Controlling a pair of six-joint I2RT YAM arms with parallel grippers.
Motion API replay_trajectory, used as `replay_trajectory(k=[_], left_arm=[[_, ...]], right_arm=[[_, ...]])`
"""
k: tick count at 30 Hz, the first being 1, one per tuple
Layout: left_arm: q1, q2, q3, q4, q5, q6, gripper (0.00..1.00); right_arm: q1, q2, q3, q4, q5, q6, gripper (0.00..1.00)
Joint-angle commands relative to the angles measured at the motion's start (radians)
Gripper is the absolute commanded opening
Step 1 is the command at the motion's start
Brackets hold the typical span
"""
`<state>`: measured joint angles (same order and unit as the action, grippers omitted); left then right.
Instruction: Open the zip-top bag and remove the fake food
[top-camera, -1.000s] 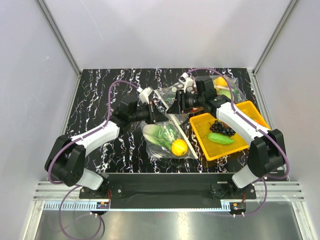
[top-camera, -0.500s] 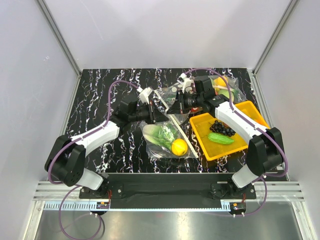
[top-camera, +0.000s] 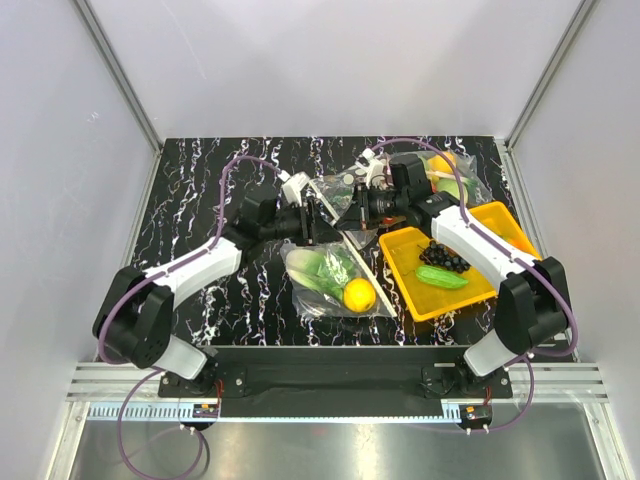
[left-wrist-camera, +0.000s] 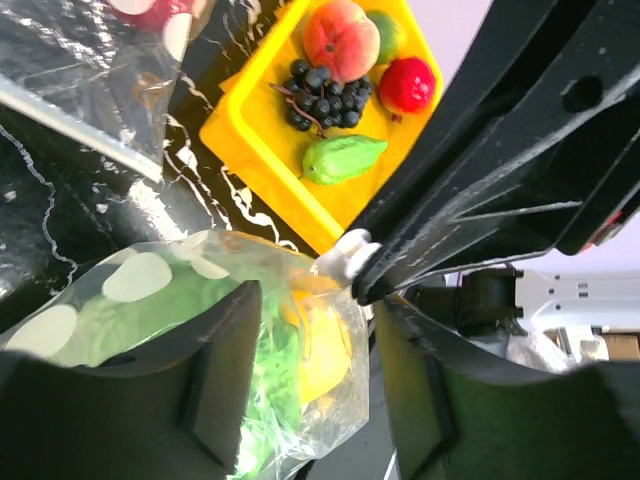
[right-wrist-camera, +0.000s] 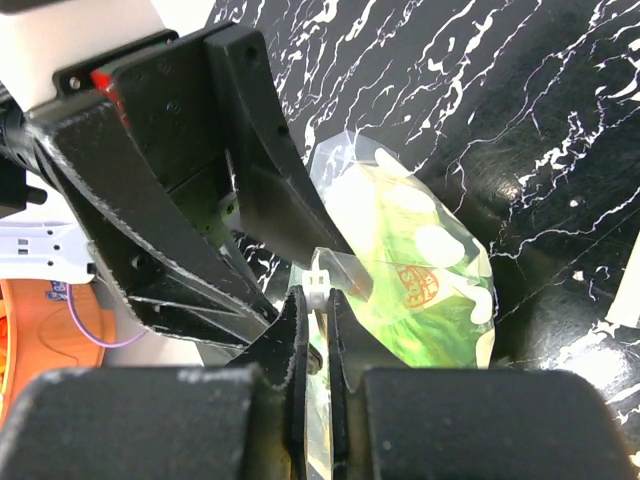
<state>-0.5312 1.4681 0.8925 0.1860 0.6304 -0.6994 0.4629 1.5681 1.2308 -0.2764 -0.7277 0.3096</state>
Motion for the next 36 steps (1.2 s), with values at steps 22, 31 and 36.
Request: replay_trajectory(k=[22,31,36], left_arm=[[-0.001,-0.008,0.026,0.026,0.018,0.038,0.00],[0.030,-0.032,0.020,0.041,0.037,0.009,0.00],[0.034,-0.038,0.016,0.053,0.054,-0.005,0.00]], right_arm=[[0.011,-0.152,-0.096,-0.033,0.042,0.006,0.02],[0.011,-0.184,-0.142,-0.064,0.070,-0.010,0.02],[0.011,-0.187,-0.145,-0.078,0.071,-0.021,0.02]])
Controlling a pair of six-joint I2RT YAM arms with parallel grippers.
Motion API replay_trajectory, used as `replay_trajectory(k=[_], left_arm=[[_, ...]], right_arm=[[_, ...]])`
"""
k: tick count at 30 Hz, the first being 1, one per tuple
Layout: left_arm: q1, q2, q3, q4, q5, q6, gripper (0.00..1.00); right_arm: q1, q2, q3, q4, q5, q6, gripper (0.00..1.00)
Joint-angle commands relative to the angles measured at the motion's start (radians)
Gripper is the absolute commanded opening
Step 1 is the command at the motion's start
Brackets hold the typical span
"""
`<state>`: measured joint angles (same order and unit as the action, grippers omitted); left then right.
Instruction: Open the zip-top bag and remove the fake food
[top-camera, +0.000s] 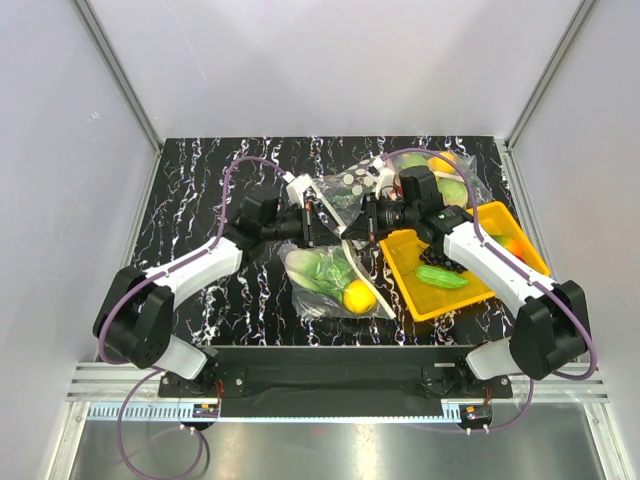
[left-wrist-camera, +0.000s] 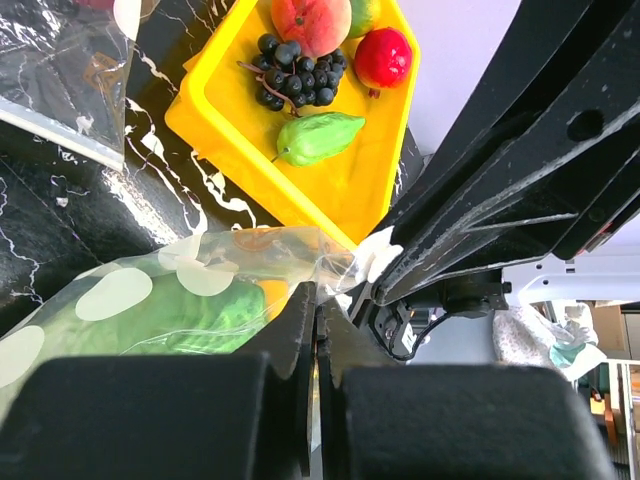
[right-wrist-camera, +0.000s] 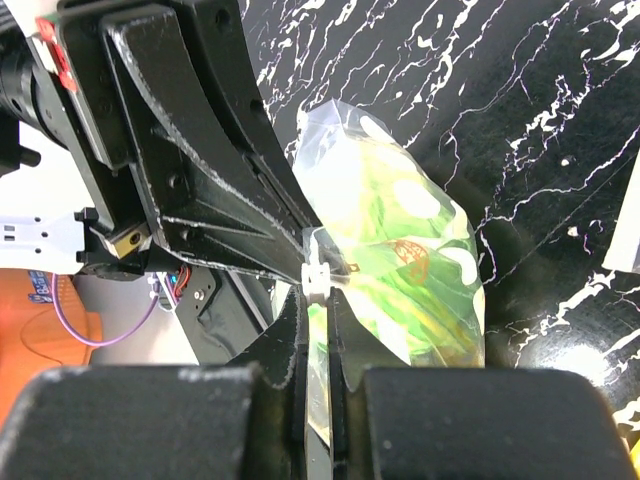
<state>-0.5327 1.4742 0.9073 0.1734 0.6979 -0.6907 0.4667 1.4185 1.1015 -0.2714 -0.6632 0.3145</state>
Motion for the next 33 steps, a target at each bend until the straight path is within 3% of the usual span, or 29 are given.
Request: replay_trajectory(k=[1,5,6,7,8,11,12,17,33], left_arm=[[0.036,-0.043,0.001,0.069,-0.009,-0.015,0.00],[0.036,-0.037,0.002,0.089,0.018,-0.027,0.00],[0.036,-0.037,0.004,0.090,0.025,-0.024,0.05],[0.036,-0.035,0.007,0.089,0.031,-0.018,0.14],[0.036,-0.037,0.016,0.077,0.037,-0.012,0.38],[0.036,-0.031,0.031,0.054,0.046,0.020,0.58],[0.036,-0.028,0.047,0.048,0.049,0.034,0.60],[0.036,0.015,0.100,-0.012,0.077,0.092,0.62],[0.043,0.015,0.061,0.067,0.147,0.102,0.57]], right_arm=[[0.007,-0.038,-0.015,-0.083,0.010,-0.029,0.02],[0.007,-0.030,-0.002,-0.084,0.008,-0.032,0.02],[0.009,-0.024,0.011,-0.084,0.002,-0.029,0.02],[0.007,-0.023,0.015,-0.084,-0.001,-0.028,0.02],[0.007,-0.020,0.020,-0.081,-0.007,-0.023,0.02],[0.007,-0.010,0.035,-0.078,-0.036,-0.014,0.02],[0.007,-0.007,0.038,-0.078,-0.051,-0.012,0.02],[0.007,-0.018,0.041,-0.080,-0.072,-0.003,0.02],[0.004,-0.016,0.066,-0.038,-0.144,0.067,0.03]])
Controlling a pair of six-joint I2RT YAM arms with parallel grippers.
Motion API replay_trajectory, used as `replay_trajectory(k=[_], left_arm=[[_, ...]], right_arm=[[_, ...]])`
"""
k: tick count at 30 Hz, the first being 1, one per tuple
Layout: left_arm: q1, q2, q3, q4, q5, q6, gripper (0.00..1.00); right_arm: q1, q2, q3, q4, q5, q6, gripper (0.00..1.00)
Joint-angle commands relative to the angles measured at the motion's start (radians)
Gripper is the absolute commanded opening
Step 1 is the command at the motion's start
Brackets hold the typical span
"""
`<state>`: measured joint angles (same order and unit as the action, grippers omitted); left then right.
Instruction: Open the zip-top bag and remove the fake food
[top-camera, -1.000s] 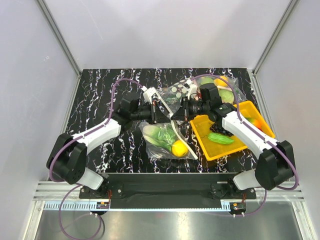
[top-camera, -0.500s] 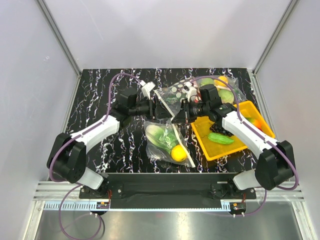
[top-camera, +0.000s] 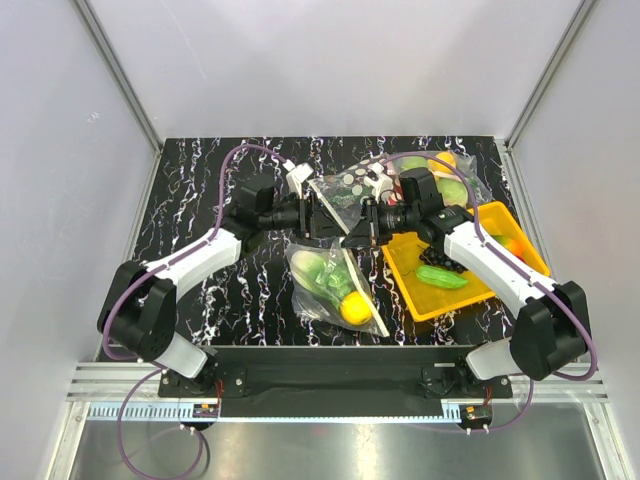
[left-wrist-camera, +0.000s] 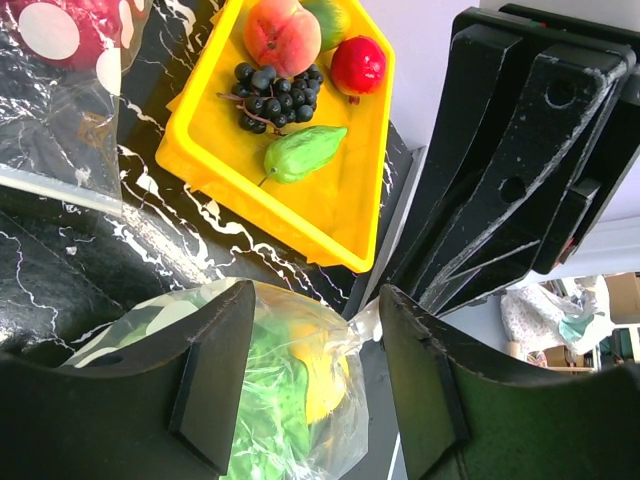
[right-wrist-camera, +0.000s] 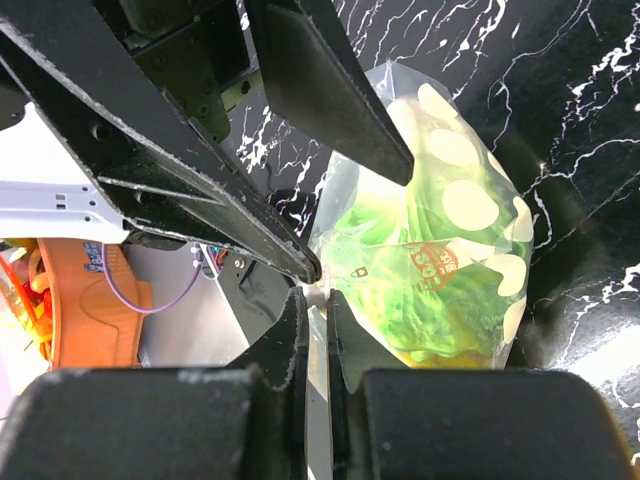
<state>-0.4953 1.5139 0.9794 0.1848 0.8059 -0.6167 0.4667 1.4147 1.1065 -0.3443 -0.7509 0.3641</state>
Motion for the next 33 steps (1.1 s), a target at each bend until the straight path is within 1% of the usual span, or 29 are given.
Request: replay_trajectory(k=[1,7,9,12,13,17,22,25,26,27,28,29,30,32,33], left_arm=[[0.008,-0.029,-0.016,0.058,0.041,0.031,0.58],[0.027,-0.063,-0.059,0.071,0.069,0.034,0.59],[0.038,-0.096,-0.080,0.076,0.081,0.040,0.59],[0.046,-0.138,-0.105,0.055,0.088,0.078,0.60],[0.046,-0.144,-0.102,0.026,0.090,0.092,0.60],[0.037,-0.139,-0.090,0.033,0.122,0.100,0.61],[0.008,-0.112,-0.062,0.009,0.099,0.126,0.61],[-0.006,-0.090,-0.048,0.010,0.092,0.130,0.59],[-0.008,-0.086,-0.047,0.018,0.090,0.121,0.53],[-0.006,-0.083,-0.045,0.034,0.090,0.115,0.48],[-0.006,-0.075,-0.044,0.041,0.088,0.104,0.38],[-0.006,-0.075,-0.041,0.045,0.088,0.101,0.38],[-0.006,-0.072,-0.039,0.059,0.087,0.097,0.29],[-0.006,-0.069,-0.038,0.073,0.091,0.078,0.22],[-0.008,-0.067,-0.038,0.093,0.095,0.071,0.16]], right_arm=[[0.004,-0.010,0.070,0.030,-0.060,0.016,0.03],[-0.002,0.004,0.088,0.018,-0.073,0.013,0.03],[-0.005,0.004,0.095,0.013,-0.076,0.012,0.03],[-0.007,0.004,0.101,0.004,-0.080,0.009,0.03],[-0.007,0.007,0.102,0.002,-0.084,0.007,0.03],[-0.008,0.015,0.107,0.008,-0.096,0.015,0.03],[-0.007,0.032,0.128,0.002,-0.110,0.016,0.03],[-0.008,0.036,0.138,-0.005,-0.119,0.010,0.03],[-0.008,0.038,0.139,-0.010,-0.119,0.007,0.03],[-0.008,0.039,0.141,-0.016,-0.116,0.004,0.03],[-0.007,0.040,0.144,-0.031,-0.105,-0.007,0.03],[-0.007,0.040,0.144,-0.039,-0.099,-0.013,0.03],[-0.007,0.036,0.145,-0.048,-0.094,-0.017,0.03],[-0.008,0.035,0.145,-0.068,-0.082,-0.028,0.03],[-0.008,0.032,0.144,-0.074,-0.067,-0.031,0.03]])
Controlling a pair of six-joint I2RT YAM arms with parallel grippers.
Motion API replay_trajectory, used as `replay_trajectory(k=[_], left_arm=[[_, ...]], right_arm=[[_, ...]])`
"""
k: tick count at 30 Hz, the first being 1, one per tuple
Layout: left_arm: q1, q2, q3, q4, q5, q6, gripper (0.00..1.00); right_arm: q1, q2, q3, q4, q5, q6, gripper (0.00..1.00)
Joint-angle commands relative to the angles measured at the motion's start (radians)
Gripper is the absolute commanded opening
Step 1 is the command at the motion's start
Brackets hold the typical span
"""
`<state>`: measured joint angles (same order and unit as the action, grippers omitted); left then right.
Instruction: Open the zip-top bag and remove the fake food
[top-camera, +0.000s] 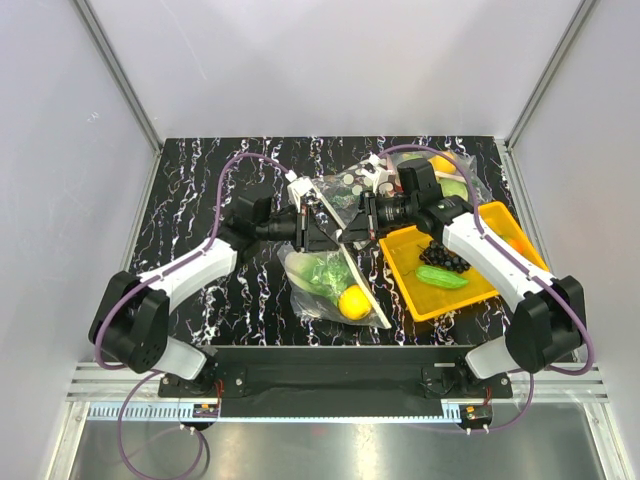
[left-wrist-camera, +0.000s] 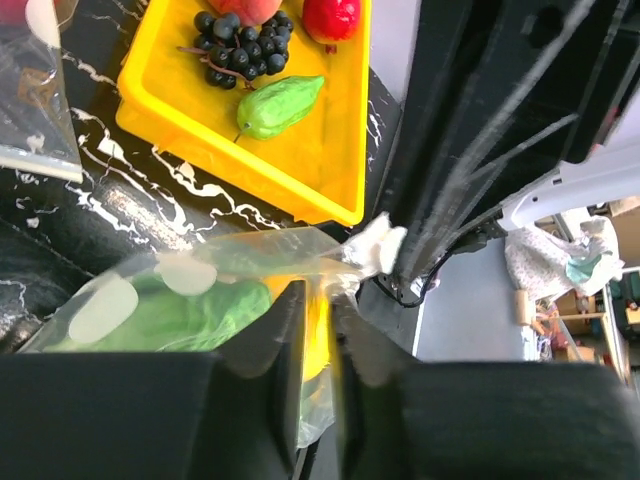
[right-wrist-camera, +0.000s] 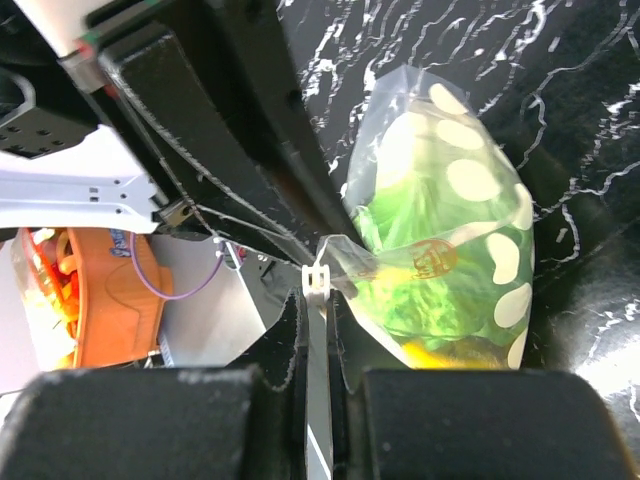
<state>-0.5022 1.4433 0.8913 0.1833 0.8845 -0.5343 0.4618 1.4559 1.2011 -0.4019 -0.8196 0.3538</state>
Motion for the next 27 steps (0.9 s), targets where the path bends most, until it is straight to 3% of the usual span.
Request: replay_trajectory(k=[1,5,12,27], left_arm=[[-0.001,0.008,0.049,0.106,0.022,-0.019,0.13],[-0.001,0.008,0.043,0.171,0.036,-0.078,0.00],[-0.001,0.019,0.038,0.292,0.045,-0.167,0.00],[0.005,0.051,0.067,0.346,0.053,-0.216,0.00]], right_arm=[[-0.003,-0.009,0.051,-0.037,0.010,-0.033,0.03],[-0.003,-0.011,0.046,-0.069,0.040,-0.061,0.04],[-0.003,-0.017,0.012,-0.089,0.091,-0.079,0.04],[-0.002,-0.040,-0.035,-0.129,0.138,-0.119,0.04]])
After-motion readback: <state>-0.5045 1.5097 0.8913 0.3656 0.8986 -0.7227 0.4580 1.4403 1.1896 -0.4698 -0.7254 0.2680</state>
